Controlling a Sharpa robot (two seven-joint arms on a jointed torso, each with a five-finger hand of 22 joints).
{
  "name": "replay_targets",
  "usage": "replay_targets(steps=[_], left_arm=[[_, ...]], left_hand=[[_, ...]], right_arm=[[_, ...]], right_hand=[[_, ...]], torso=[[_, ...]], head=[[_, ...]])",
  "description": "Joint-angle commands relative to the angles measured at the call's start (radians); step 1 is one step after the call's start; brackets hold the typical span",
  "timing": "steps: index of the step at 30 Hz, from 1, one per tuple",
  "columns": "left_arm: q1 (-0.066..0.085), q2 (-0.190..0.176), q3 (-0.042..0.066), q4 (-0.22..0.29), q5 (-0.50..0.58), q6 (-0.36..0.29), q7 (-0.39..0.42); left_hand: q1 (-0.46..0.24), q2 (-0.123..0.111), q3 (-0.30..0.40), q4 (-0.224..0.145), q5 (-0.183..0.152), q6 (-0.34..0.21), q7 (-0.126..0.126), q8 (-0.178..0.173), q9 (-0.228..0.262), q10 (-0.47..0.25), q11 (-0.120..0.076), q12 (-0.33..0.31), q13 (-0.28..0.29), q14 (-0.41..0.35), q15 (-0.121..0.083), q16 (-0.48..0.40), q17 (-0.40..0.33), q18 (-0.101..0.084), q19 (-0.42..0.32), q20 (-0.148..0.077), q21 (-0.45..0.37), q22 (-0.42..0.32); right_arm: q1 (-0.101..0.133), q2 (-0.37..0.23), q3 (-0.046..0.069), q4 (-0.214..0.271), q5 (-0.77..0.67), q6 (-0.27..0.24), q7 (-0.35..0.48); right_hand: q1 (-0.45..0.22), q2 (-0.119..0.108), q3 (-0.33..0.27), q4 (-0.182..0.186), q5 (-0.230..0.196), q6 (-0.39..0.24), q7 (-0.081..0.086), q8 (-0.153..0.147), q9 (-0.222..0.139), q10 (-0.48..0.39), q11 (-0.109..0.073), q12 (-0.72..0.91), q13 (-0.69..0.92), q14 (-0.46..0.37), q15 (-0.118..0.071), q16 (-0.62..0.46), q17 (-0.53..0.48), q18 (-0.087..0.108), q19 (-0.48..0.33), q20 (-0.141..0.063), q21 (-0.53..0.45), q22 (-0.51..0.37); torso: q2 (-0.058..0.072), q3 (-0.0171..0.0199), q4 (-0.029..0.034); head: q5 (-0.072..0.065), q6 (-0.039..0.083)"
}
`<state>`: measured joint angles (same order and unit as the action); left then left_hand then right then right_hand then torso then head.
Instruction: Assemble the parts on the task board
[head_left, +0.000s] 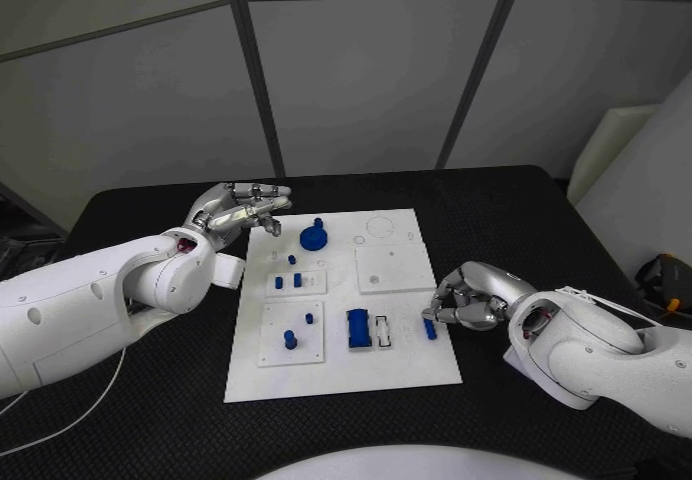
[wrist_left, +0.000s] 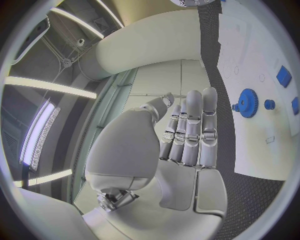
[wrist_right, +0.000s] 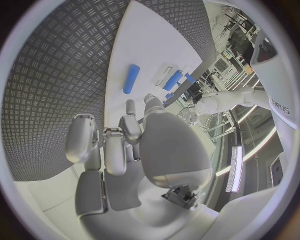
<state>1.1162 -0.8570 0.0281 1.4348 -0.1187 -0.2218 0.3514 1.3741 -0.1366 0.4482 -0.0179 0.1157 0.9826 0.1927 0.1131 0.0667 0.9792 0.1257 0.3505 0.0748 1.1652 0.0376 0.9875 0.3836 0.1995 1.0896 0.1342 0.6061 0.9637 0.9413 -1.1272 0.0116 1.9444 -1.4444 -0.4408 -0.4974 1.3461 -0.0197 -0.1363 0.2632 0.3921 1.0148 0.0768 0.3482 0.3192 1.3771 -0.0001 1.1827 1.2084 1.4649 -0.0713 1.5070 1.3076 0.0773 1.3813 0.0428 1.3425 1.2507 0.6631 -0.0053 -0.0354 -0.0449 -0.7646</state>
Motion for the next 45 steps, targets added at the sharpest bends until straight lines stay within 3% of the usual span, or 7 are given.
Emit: replay_targets(steps=[1, 9, 15, 25, 34, 40, 45], left_arm=[[0.001, -0.001, 0.001, 0.003, 0.002, 0.007, 0.003], [0.001, -0.002, 0.001, 0.004, 0.002, 0.007, 0.004], [0.001, -0.002, 0.001, 0.003, 0.002, 0.008, 0.004], [0.001, -0.002, 0.001, 0.003, 0.002, 0.009, 0.004], [0.001, -0.002, 0.001, 0.003, 0.002, 0.010, 0.003], [0.001, -0.003, 0.001, 0.003, 0.002, 0.011, 0.003], [0.001, -0.002, 0.001, 0.002, 0.002, 0.012, 0.003]], left_hand=[[-0.004, 0.005, -0.006, 0.000, -0.001, -0.008, 0.001, 0.002, 0.001, -0.004, -0.001, 0.003, 0.001, -0.007, 0.001, 0.004, -0.001, -0.017, -0.001, 0.002, -0.004, -0.001], [-0.004, 0.005, -0.006, 0.000, -0.001, -0.008, 0.001, 0.002, 0.001, -0.004, -0.001, 0.003, 0.001, -0.007, 0.001, 0.004, -0.001, -0.017, -0.001, 0.002, -0.004, -0.001], [-0.004, 0.005, -0.006, 0.000, -0.001, -0.008, 0.001, 0.002, 0.001, -0.004, -0.001, 0.003, 0.001, -0.007, 0.001, 0.004, -0.001, -0.017, -0.001, 0.002, -0.004, -0.001], [-0.004, 0.005, -0.006, 0.000, -0.001, -0.008, 0.001, 0.002, 0.001, -0.004, -0.001, 0.003, 0.001, -0.007, 0.001, 0.004, -0.001, -0.017, -0.001, 0.002, -0.004, -0.001], [-0.004, 0.005, -0.006, 0.000, -0.001, -0.008, 0.001, 0.002, 0.001, -0.004, -0.001, 0.003, 0.001, -0.007, 0.001, 0.004, -0.001, -0.017, -0.001, 0.002, -0.004, -0.001], [-0.004, 0.005, -0.006, 0.000, -0.001, -0.008, 0.001, 0.002, 0.001, -0.004, -0.001, 0.003, 0.001, -0.007, 0.001, 0.004, -0.001, -0.017, -0.001, 0.002, -0.004, -0.001], [-0.003, 0.005, -0.006, 0.000, -0.001, -0.008, 0.001, 0.003, 0.001, -0.005, -0.001, 0.004, 0.002, -0.007, 0.001, 0.004, -0.002, -0.017, -0.001, 0.002, -0.004, -0.001]], right_arm=[[0.000, 0.008, 0.000, -0.010, -0.092, 0.075, -0.032], [-0.001, 0.031, 0.000, -0.029, -0.127, 0.136, -0.054], [-0.002, 0.049, -0.001, -0.042, -0.142, 0.170, -0.066], [-0.003, 0.064, -0.002, -0.052, -0.159, 0.210, -0.082], [-0.006, 0.081, -0.004, -0.055, -0.221, 0.269, -0.103], [-0.008, 0.097, -0.005, -0.051, -0.293, 0.326, -0.127], [-0.008, 0.106, -0.005, -0.049, -0.324, 0.341, -0.146]], right_hand=[[-0.006, -0.015, -0.006, 0.015, -0.002, 0.013, -0.001, -0.008, -0.002, 0.008, -0.001, 0.008, 0.007, 0.079, 0.007, 0.002, 0.134, -0.005, 0.005, 0.006, 0.005, 0.006], [-0.018, -0.025, -0.020, 0.026, -0.008, 0.027, -0.003, -0.014, -0.002, 0.011, -0.002, 0.009, 0.010, 0.080, 0.006, 0.003, 0.135, -0.006, 0.006, 0.005, 0.006, 0.008], [-0.022, -0.032, -0.027, 0.026, -0.015, 0.030, -0.003, -0.017, -0.002, 0.009, -0.002, 0.005, 0.008, 0.079, 0.006, 0.001, 0.133, -0.005, 0.005, 0.005, 0.004, 0.006], [-0.018, -0.035, -0.032, 0.023, -0.023, 0.034, -0.004, -0.019, -0.001, 0.009, -0.003, 0.004, 0.008, 0.079, 0.005, 0.000, 0.132, -0.005, 0.005, 0.004, 0.003, 0.005], [0.072, -0.040, -0.019, -0.018, -0.032, 0.046, -0.010, -0.023, 0.004, 0.007, -0.009, 0.002, 0.011, 0.079, 0.000, 0.000, 0.132, -0.005, 0.005, 0.000, 0.002, 0.006], [0.145, -0.037, 0.009, -0.053, -0.166, 0.049, -0.006, -0.033, 0.006, 0.009, -0.007, 0.008, 0.022, 0.080, 0.001, 0.003, 0.141, -0.006, 0.007, 0.000, 0.003, 0.011], [0.165, -0.030, 0.030, -0.060, -0.171, 0.051, -0.006, -0.038, 0.006, 0.009, -0.007, 0.009, 0.025, 0.081, 0.002, 0.005, 0.144, -0.007, 0.009, 0.000, 0.004, 0.013]], torso=[[0.000, -0.0001, -0.0006], [-0.001, -0.0012, 0.0020], [-0.001, -0.0004, -0.0005], [0.000, -0.0006, 0.0006], [0.000, -0.0008, 0.0016], [-0.001, -0.0010, 0.0010], [-0.001, -0.0011, 0.0005]], head=[[-0.002, -0.001], [0.000, -0.005], [0.003, -0.008], [0.004, -0.014], [0.005, -0.019], [0.005, -0.021], [0.005, -0.023]])
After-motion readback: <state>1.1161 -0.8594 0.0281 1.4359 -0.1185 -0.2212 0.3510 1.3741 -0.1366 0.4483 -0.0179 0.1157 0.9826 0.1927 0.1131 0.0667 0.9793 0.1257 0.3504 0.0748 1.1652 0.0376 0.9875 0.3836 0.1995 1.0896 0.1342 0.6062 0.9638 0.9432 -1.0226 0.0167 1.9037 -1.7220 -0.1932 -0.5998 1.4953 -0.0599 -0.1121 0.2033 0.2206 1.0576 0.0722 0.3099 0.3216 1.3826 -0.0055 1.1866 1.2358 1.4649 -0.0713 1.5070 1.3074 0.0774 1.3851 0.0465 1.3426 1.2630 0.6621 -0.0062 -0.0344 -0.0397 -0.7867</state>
